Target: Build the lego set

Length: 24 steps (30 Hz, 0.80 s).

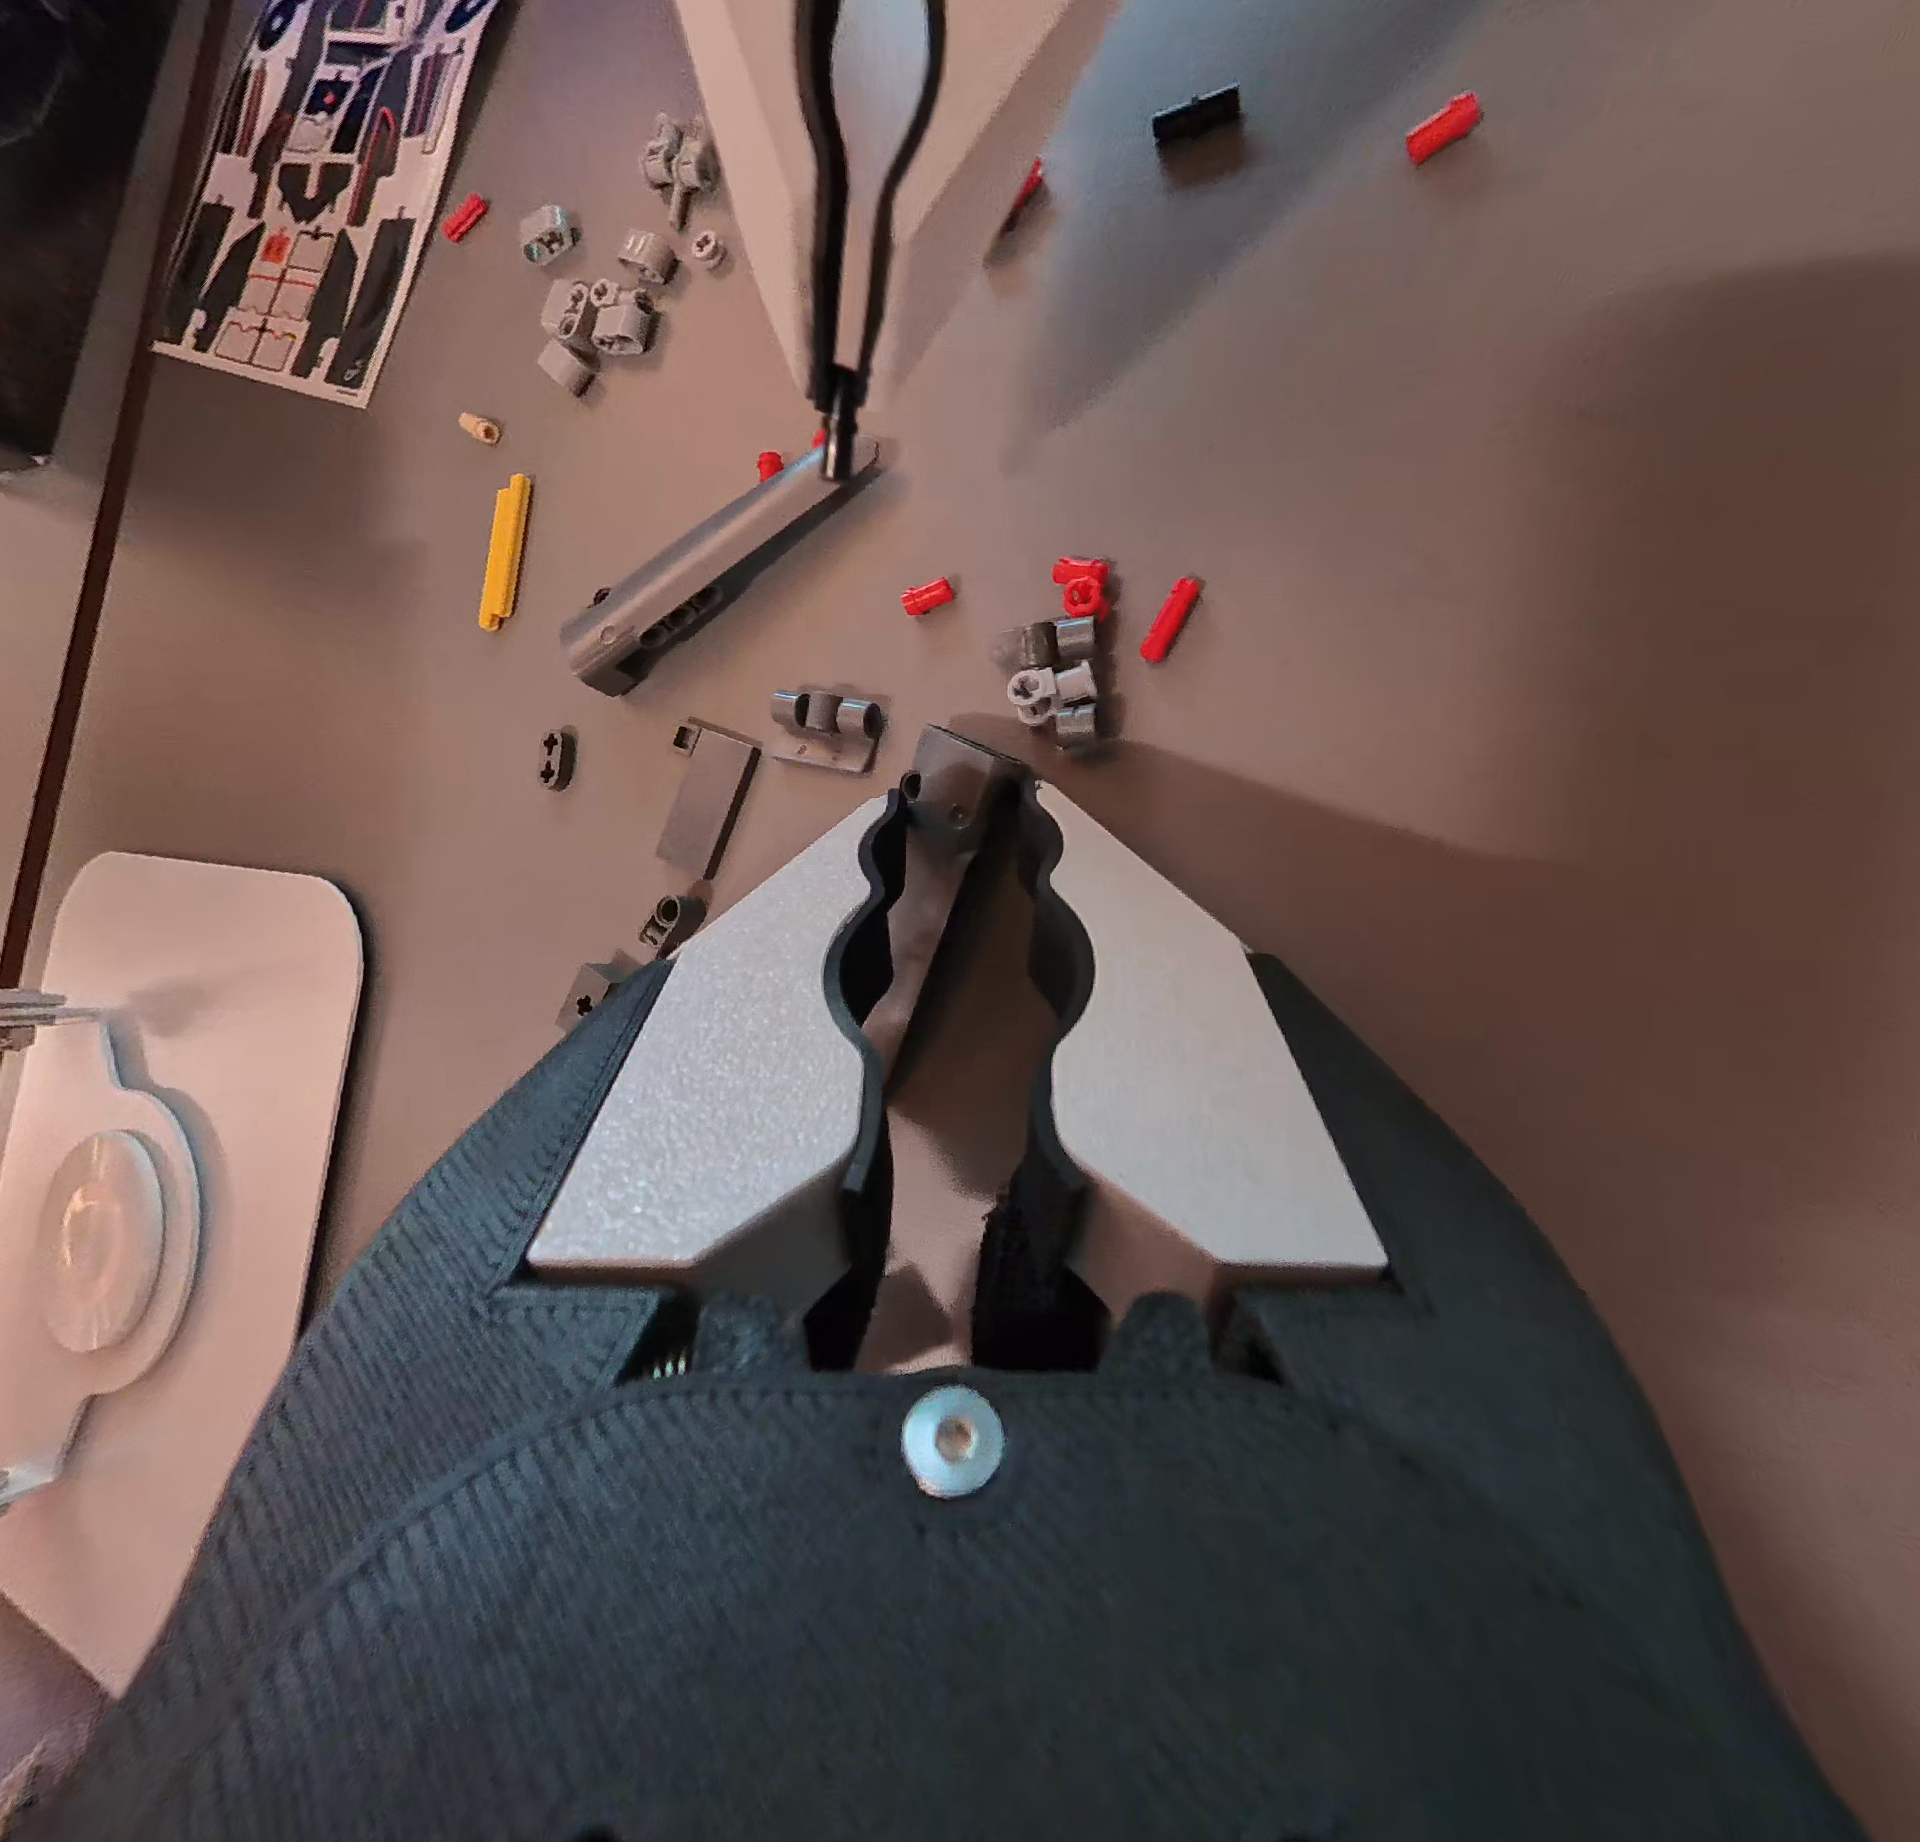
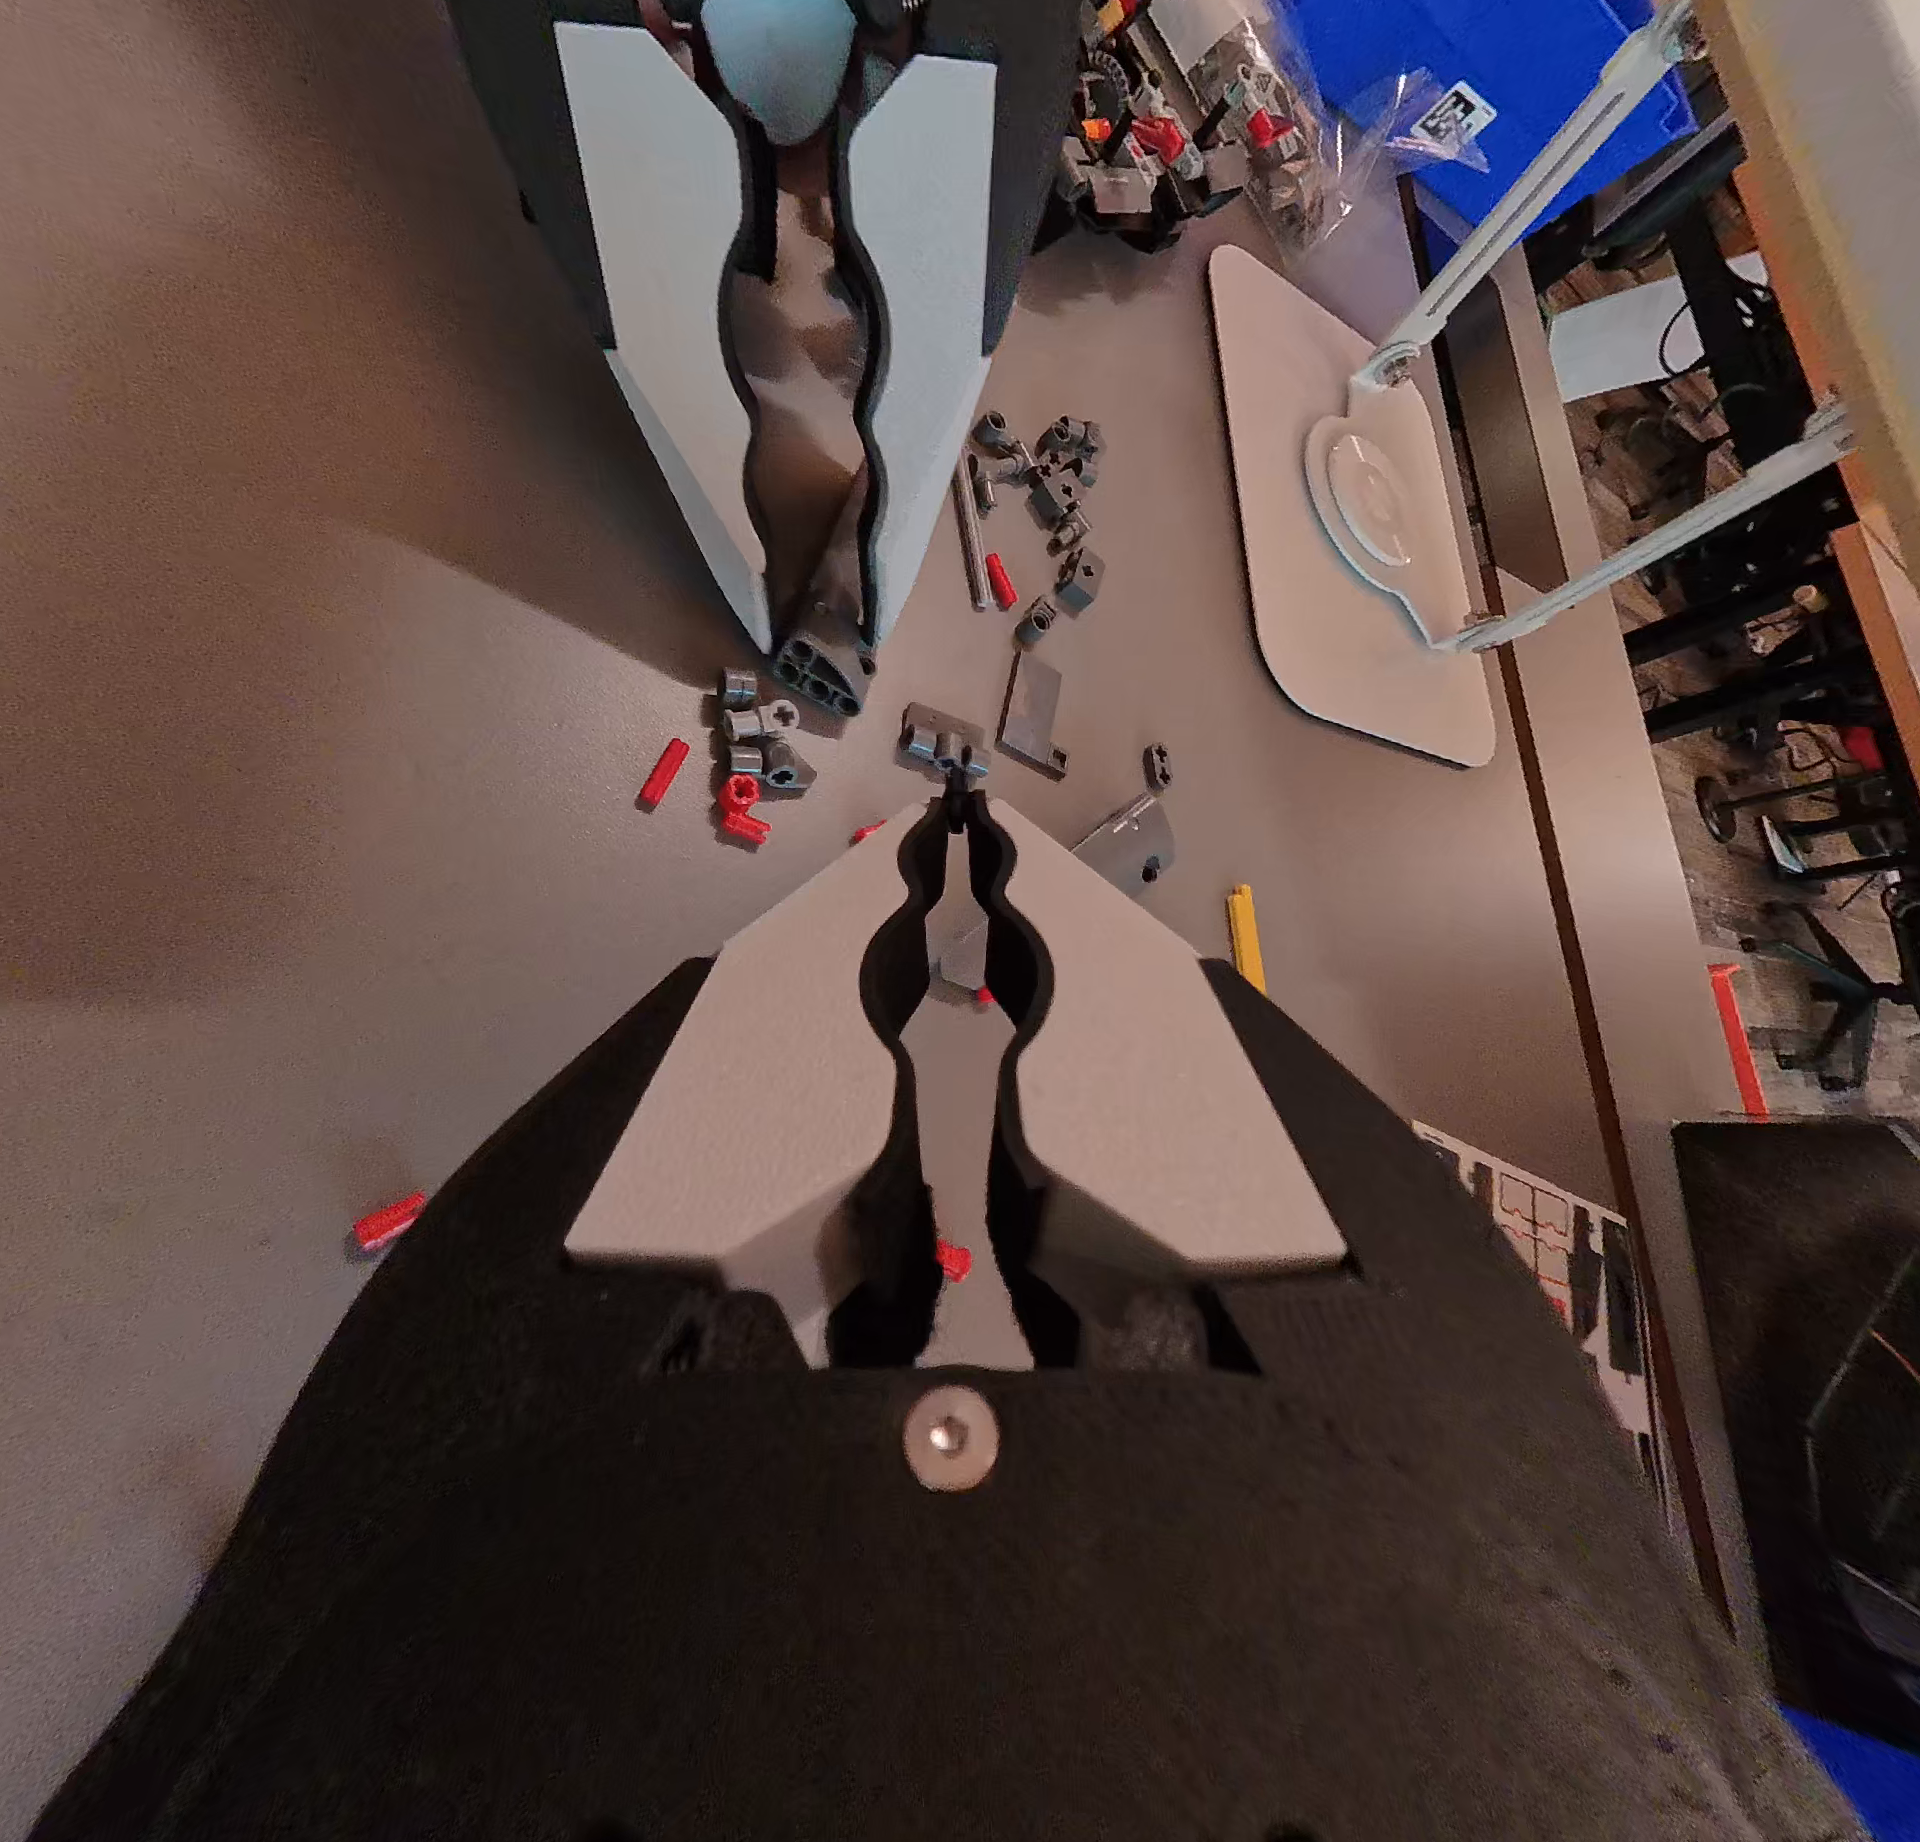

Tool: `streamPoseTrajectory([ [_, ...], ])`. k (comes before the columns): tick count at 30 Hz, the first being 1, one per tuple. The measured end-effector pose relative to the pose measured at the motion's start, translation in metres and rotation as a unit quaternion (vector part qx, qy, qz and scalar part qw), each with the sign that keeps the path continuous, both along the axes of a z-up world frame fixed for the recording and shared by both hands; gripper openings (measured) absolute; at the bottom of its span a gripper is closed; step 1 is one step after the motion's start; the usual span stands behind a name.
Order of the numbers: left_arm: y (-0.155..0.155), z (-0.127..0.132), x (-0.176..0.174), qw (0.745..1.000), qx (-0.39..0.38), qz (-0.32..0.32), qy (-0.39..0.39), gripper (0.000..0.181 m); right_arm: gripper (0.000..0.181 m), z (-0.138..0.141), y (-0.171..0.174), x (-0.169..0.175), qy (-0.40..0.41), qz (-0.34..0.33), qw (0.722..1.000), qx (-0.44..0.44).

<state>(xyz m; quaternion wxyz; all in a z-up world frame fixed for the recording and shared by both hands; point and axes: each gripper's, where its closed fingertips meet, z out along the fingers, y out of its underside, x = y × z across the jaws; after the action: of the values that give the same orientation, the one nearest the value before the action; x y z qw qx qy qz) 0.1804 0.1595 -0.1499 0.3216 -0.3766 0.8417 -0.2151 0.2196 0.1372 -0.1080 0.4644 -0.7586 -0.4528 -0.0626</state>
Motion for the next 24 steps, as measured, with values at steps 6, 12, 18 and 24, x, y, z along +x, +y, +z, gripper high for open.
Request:
streamPoseTrajectory([
  [6,0.004,0.002,0.006,0.999,-0.040,0.022,-0.013,0.017,0.002,-0.001,0.002,-0.010,0.027,0.009,1.000,-0.001],
  [12,0.004,0.019,0.011,0.995,-0.075,0.031,-0.054,0.015,0.002,0.010,0.003,-0.016,0.064,0.014,0.998,0.011],
  [18,0.005,0.035,0.015,0.988,-0.120,0.038,-0.089,0.013,0.002,0.014,0.003,-0.020,0.081,0.019,0.996,0.015],
  [24,0.001,0.035,0.015,0.988,-0.123,0.030,-0.090,0.000,0.001,0.011,0.004,-0.023,0.068,0.019,0.997,0.016],
])
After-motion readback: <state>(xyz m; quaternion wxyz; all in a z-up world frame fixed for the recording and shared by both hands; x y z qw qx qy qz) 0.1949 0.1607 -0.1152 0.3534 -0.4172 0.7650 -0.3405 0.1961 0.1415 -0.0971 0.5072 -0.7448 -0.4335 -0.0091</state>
